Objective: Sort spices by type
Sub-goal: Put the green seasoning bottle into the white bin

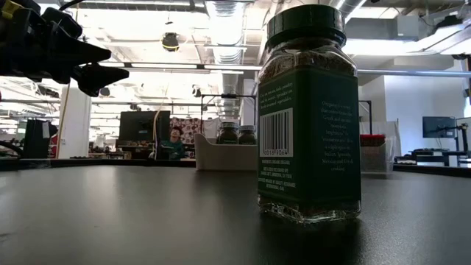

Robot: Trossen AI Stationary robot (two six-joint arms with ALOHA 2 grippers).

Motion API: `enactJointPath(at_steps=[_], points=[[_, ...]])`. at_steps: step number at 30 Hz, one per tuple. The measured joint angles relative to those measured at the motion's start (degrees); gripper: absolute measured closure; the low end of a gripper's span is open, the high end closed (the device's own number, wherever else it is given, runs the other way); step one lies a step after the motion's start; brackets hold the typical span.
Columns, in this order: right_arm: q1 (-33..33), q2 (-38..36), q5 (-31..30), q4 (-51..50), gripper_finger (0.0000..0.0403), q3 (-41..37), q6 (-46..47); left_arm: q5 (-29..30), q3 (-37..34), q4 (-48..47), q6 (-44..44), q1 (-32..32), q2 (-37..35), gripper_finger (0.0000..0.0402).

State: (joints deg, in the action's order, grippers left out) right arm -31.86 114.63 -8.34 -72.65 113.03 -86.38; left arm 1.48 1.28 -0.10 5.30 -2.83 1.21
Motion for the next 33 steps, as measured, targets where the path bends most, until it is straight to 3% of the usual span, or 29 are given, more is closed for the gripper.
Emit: enactJointPath(at_steps=[18,21,27,33], points=[[2.1,0.0,4.3,11.8,0.0095,-7.7,-8.5,0.0,0.0,0.0,0.0,0.0,0.0,0.0105],[2.1,0.0,4.4,12.9,0.0079,-8.3,-9.3,0.0,0.0,0.0,0.0,0.0,0.0,0.0105],[2.1,0.0,5.1,14.0,0.0009,-8.4,-9.6,0.0,0.0,0.0,0.0,0.0,0.0,0.0105],[2.1,0.0,5.3,17.2,0.0016,-8.4,-11.6,0.0,0.0,0.0,-0.1,0.0,0.0,0.0105]])
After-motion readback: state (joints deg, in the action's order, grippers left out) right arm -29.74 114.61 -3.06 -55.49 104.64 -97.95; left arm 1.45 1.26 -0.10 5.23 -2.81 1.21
